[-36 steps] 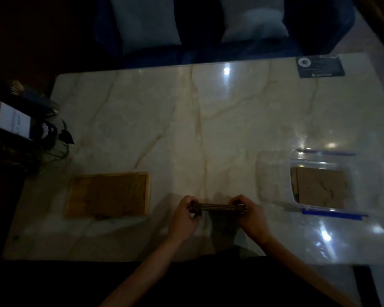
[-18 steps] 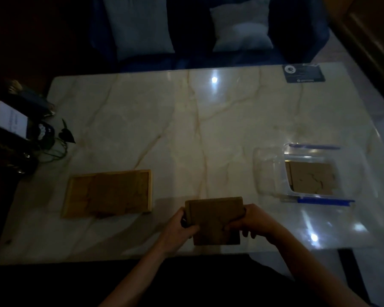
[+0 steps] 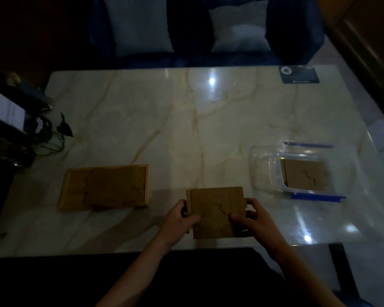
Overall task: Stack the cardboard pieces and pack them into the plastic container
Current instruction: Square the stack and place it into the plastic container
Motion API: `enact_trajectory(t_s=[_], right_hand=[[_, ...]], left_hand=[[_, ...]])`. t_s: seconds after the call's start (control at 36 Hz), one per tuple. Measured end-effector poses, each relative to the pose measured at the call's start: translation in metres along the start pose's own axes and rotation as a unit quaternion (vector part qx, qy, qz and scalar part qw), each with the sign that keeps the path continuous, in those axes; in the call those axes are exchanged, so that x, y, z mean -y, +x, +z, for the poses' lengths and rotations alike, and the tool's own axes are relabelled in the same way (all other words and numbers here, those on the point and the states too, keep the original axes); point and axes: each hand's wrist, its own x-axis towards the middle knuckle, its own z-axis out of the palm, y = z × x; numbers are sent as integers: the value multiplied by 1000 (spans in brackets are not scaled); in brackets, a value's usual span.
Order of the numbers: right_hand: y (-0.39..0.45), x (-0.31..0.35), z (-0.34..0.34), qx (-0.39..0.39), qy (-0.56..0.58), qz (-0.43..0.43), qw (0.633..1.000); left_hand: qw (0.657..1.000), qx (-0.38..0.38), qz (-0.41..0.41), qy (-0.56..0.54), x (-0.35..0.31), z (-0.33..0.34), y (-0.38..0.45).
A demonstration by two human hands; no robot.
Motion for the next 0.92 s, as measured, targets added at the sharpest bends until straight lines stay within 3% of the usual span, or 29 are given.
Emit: enact_trajectory(t_s=[0.53, 0.75, 0.92], right_hand=[[10, 13, -161, -57, -18, -39, 997], [17, 15, -236, -147, -73, -70, 984], [30, 24, -277, -164, -55, -66, 983]], left_hand=[[994, -84, 47, -52, -68, 157, 42], [991, -120, 50, -11, -98, 228, 77], [989, -123, 71, 41, -125, 264, 105]])
